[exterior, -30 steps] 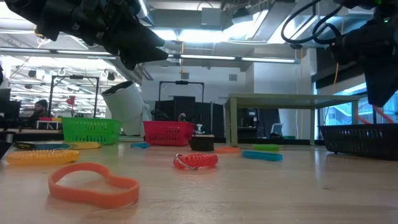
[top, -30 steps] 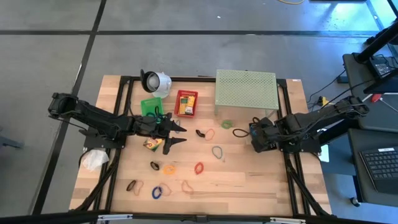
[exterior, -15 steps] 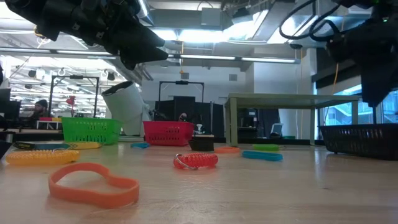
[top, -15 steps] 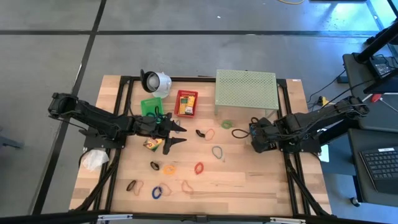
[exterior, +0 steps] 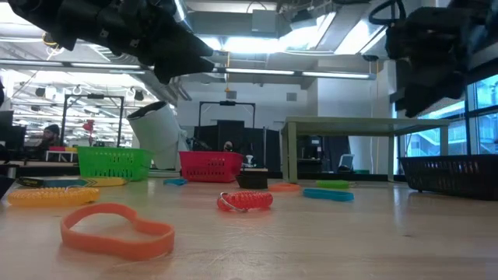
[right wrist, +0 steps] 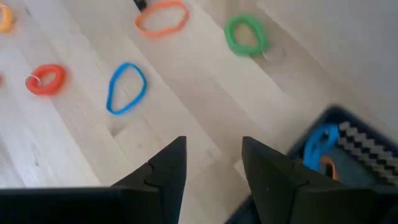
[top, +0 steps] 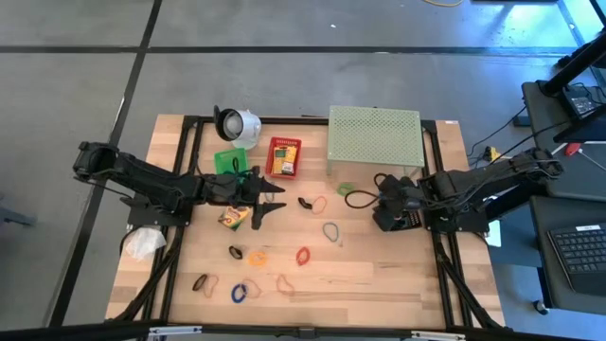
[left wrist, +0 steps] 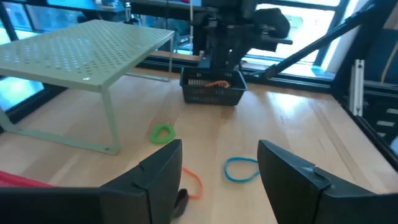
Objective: Pick & Place Office Desk Supplies
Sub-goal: Put the green spring keychain into the green basket
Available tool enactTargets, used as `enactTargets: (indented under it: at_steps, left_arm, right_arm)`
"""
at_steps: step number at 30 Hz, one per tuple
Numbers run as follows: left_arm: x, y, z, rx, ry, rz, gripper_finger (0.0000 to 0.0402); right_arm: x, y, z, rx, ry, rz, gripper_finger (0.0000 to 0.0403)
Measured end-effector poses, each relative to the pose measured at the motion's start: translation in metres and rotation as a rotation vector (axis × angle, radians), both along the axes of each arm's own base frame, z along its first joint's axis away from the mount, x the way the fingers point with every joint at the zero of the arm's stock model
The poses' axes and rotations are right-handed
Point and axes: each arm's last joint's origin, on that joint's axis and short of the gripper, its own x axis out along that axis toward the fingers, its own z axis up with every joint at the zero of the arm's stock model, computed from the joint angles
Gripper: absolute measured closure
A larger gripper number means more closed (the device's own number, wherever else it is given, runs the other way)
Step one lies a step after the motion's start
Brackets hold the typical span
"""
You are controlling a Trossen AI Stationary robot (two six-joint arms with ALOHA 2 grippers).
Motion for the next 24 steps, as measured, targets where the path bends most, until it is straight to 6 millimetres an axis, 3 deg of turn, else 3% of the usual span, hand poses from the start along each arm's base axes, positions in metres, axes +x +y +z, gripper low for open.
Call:
enactTargets:
  at_steps: [8, 17, 24]
  left_arm:
    - [0.004, 0.013, 0.007, -0.022, -0.018, 0.042, 0.0199]
    - [0.008, 0.033, 0.015, -0.018, 0.025, 0.123, 0.0199]
    - [0.007, 0.04, 0.013, -0.011, 0.054, 0.15, 0.0199]
  right_arm:
    - [0.02, -0.015, 0.006, -0.103, -0.015, 0.092, 0.0248]
    - [0.081, -0.022, 0.013, -0.208, 0.134, 0.253, 0.0231]
    - [0.124, -0.036, -0.004, -0.308, 0.343, 0.377, 0.0203]
